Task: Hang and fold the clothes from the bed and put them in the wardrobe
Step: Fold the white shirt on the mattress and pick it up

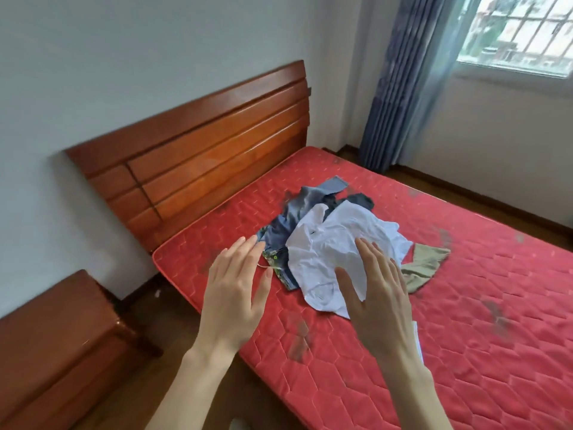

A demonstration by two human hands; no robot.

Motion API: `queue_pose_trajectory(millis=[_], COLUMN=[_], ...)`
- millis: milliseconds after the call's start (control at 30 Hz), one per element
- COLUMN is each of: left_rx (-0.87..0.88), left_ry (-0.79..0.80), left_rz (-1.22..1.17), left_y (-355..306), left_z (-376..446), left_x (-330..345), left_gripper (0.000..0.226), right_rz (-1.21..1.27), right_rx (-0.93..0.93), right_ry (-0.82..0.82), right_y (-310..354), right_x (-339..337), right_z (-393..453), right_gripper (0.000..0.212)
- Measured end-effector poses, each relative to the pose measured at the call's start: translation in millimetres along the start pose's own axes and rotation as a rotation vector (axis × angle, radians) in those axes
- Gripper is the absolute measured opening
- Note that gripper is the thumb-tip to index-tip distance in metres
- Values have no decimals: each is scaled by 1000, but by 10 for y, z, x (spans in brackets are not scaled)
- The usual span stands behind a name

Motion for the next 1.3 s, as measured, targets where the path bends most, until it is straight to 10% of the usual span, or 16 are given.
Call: queue_pose_trajectory(millis=[600,1300], left_rx=[192,69], left_ry=[252,518], left_rz=[-211,-251], left_y=[1254,1775], left_z=[933,893], left_x=[1253,4571], left_gripper=[47,46], right_rz=[-175,-323], right_rx=[368,467], right_ry=[-74,210], right_y=[-200,-2715], right_x=[1008,3264], right_z=[418,755], right_gripper=[58,60])
Point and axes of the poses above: each hand's wrist, its own z-axis towards the middle knuckle, its own x-axis out of the palm, y = z × x, the point moved 1 cm from there along z, towards the middle knuckle, and after that the axes turned 8 degrees about x, right-handed, at the moved point
